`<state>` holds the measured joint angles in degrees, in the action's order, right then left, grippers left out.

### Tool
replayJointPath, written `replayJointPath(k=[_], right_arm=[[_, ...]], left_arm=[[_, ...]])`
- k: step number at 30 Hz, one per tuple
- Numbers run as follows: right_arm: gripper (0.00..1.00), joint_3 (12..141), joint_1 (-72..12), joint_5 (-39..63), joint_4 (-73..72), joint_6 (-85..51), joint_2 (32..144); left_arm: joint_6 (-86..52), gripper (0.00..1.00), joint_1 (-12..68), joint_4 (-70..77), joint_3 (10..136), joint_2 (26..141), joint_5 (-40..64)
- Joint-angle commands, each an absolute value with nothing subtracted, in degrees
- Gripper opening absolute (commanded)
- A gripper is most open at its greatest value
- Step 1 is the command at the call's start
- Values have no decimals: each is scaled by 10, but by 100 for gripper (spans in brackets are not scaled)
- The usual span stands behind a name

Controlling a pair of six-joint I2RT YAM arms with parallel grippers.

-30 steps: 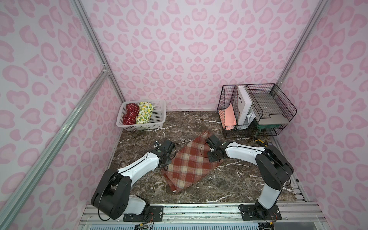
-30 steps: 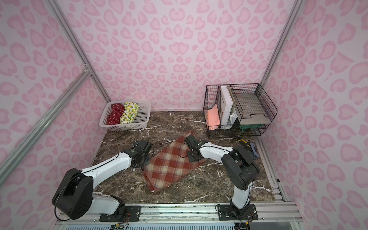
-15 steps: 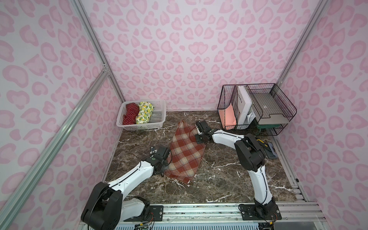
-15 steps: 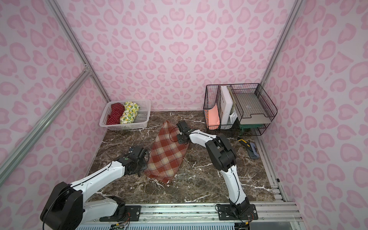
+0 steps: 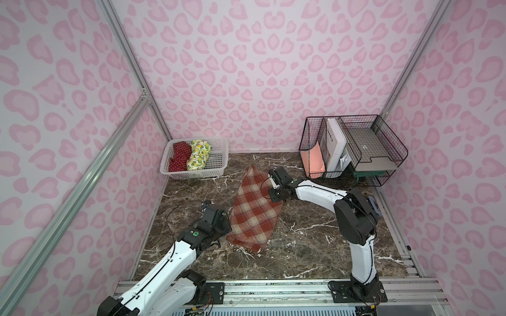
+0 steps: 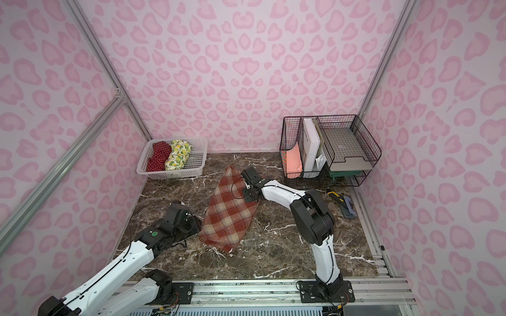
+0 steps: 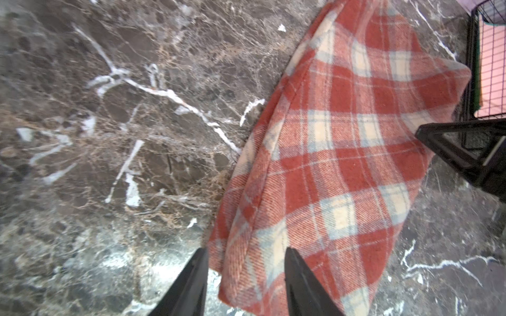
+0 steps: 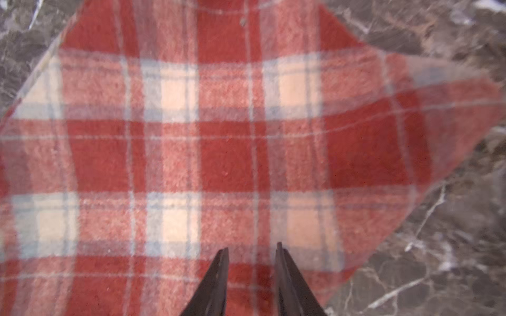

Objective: Roll up the skirts
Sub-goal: Adjust the skirt at the center of the board.

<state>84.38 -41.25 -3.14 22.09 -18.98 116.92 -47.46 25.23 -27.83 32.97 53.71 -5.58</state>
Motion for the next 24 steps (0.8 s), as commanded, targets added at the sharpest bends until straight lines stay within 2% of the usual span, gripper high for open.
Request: replayJointPath(k=[1, 4, 8, 14, 21, 24], right_arm=[[34, 824, -425, -23, 227, -208, 1162], [35, 810, -427, -22, 225, -209, 1160], [35, 797, -427, -19, 222, -209, 1156], [37, 795, -427, -16, 221, -205, 1165], [37, 787, -424, -10, 212, -205, 1179], [36, 788, -422, -5, 208, -204, 1184]], left_arm=[[-452, 44, 252, -254, 332, 582, -12], [-458, 40, 252, -270, 326, 633, -34], [-476, 40, 252, -289, 314, 678, -81], [-490, 40, 252, -224, 290, 732, -68], [-467, 40, 252, -166, 270, 740, -49], [-464, 35, 253, -150, 256, 749, -47]])
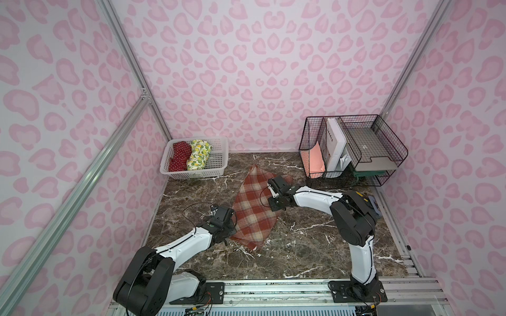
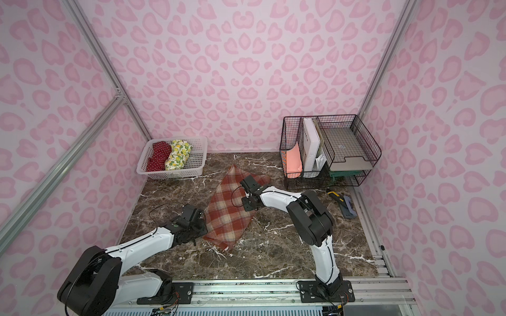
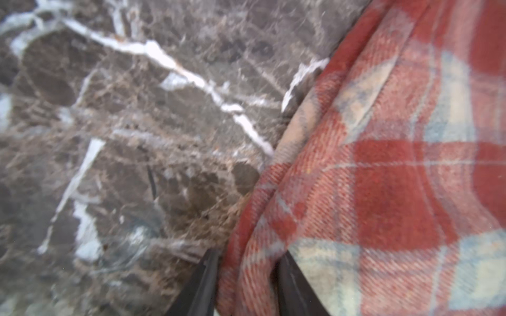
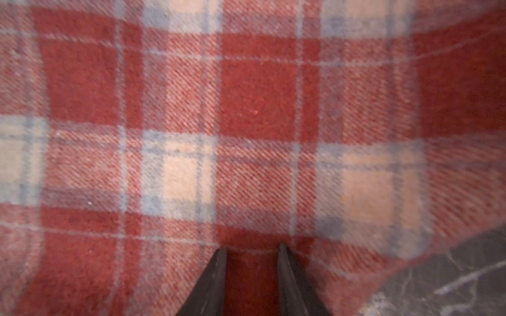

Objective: Roll up the skirts
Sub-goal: Adjust the skirt at the center of the board, then roll the skirt at the center of the board.

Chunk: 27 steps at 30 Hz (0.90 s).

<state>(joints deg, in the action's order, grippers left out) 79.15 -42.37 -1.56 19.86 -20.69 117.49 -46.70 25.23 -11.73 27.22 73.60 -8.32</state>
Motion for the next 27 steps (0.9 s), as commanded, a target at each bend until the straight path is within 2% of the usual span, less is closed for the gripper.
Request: replayJointPath(k=[1, 3, 6, 10, 15, 16, 18, 22, 27], right_arm=[[36, 790, -421, -4, 208, -203, 1186], [36, 792, -419, -2, 208, -201, 1191], [36, 799, -417, -9, 211, -199, 1199], [36, 803, -412, -21, 212, -191, 1206], [37, 799, -405, -37, 219, -170, 1210], [37, 796, -401, -38, 219, -166, 1210], [37, 794, -395, -35, 216, -161, 1209], [37, 799, -393, -23, 214, -155, 1210], [37, 809, -398, -13, 218, -150, 1215]], left_arm=[[-463, 30, 252, -146, 252, 753, -47], [-466, 18, 253, -144, 251, 756, -41], [-473, 8, 259, -156, 252, 744, -32], [-502, 7, 293, -199, 249, 681, -25], [-568, 23, 388, -260, 239, 566, -8], [-575, 30, 401, -271, 237, 544, -6], [-591, 41, 413, -309, 232, 508, -19], [-593, 56, 412, -361, 223, 456, -75], [-585, 60, 412, -265, 216, 476, -79]])
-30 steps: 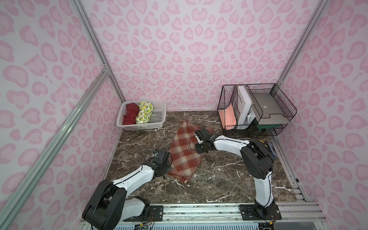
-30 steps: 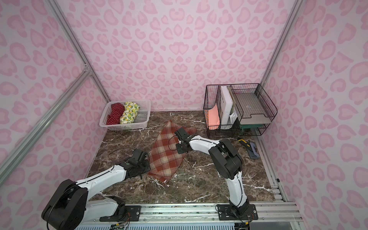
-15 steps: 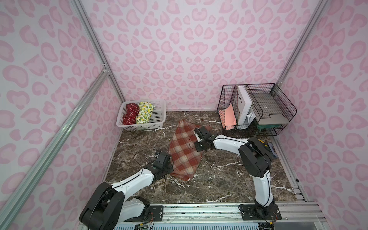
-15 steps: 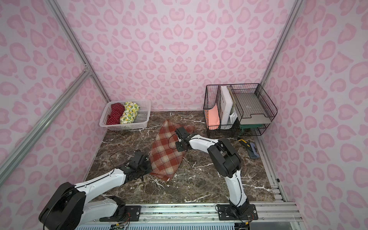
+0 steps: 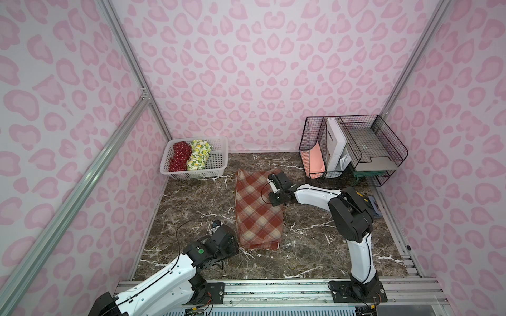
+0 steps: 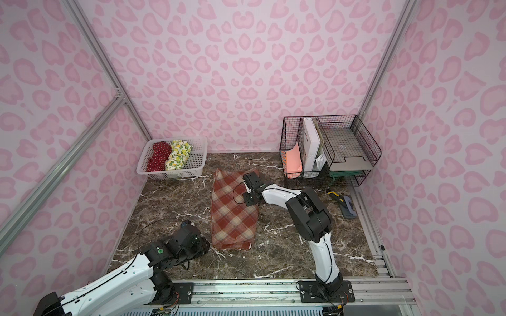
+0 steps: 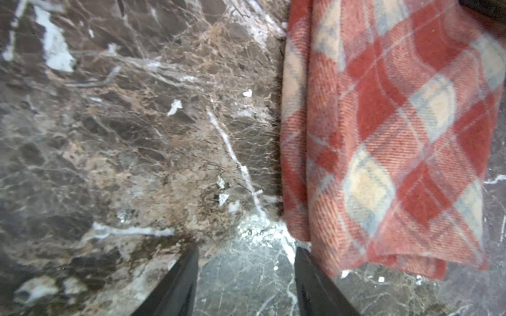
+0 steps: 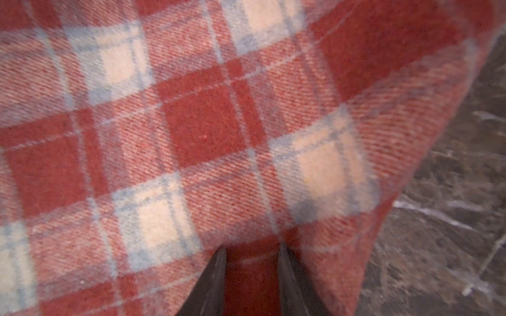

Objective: Roll up the skirts
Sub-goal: Roll the skirt at the center of the board.

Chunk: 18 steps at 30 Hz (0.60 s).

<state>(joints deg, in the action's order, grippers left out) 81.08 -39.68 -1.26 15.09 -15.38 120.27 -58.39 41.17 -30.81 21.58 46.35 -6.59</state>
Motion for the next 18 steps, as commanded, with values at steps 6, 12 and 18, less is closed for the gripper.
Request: replayJointPath(k=[6, 12, 18], right_arm=[[37, 802, -401, -5, 216, -149, 1216], [37, 797, -406, -4, 215, -149, 1215], [38, 796, -407, -4, 216, -149, 1211]], left_arm=[[-537, 61, 404, -183, 251, 516, -80], [-526, 61, 362, -111, 239, 562, -12], [-536, 60, 349, -76, 231, 667, 54]])
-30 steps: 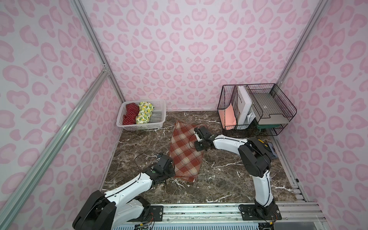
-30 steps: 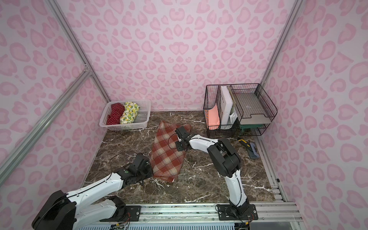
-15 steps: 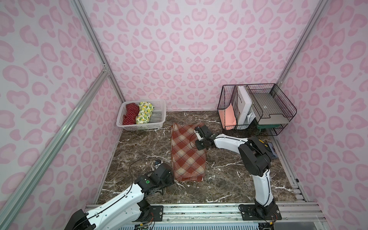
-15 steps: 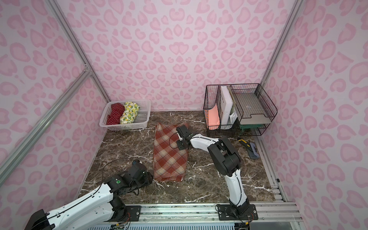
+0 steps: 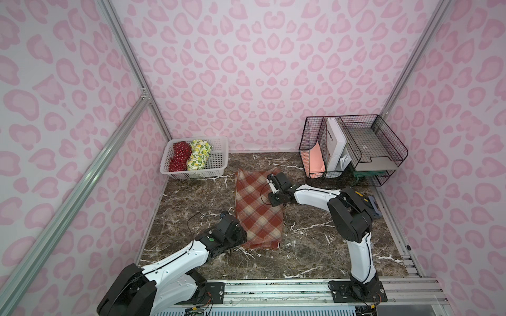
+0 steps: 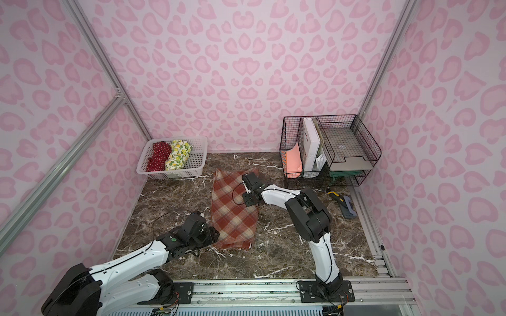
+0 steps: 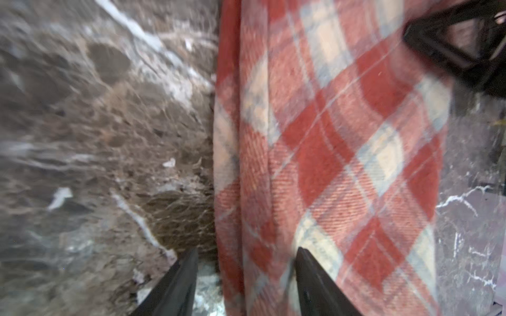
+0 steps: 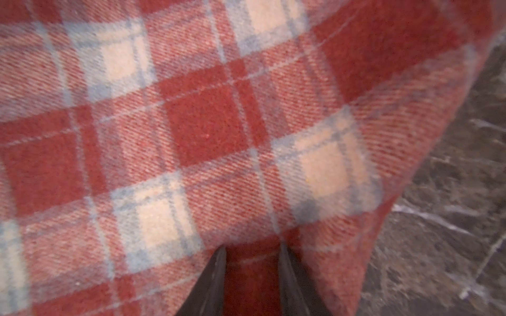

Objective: Roll up the skirts
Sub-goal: Roll the skirt at the center of the board.

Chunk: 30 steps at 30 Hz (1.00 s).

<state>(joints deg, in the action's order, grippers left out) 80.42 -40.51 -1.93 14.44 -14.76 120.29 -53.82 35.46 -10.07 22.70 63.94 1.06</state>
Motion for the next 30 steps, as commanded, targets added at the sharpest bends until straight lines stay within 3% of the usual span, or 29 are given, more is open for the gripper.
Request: replayJointPath(k=[1, 11, 19, 25, 30], right_arm=[[38, 795, -406, -3, 215, -149, 1210], [38, 785, -407, -4, 211, -149, 1197], [38, 789, -409, -1, 209, -152, 1206], [38, 792, -412, -1, 210, -154, 1210], [38, 796, -415, 0, 211, -157, 1213]], left_arm=[[-538, 60, 348, -89, 237, 681, 65], [-563, 57, 345, -154, 241, 757, 159], [-556, 51, 352, -212, 260, 735, 160], [-561, 57, 360, -277, 253, 679, 153], [-591, 57, 366, -234, 226, 662, 150]])
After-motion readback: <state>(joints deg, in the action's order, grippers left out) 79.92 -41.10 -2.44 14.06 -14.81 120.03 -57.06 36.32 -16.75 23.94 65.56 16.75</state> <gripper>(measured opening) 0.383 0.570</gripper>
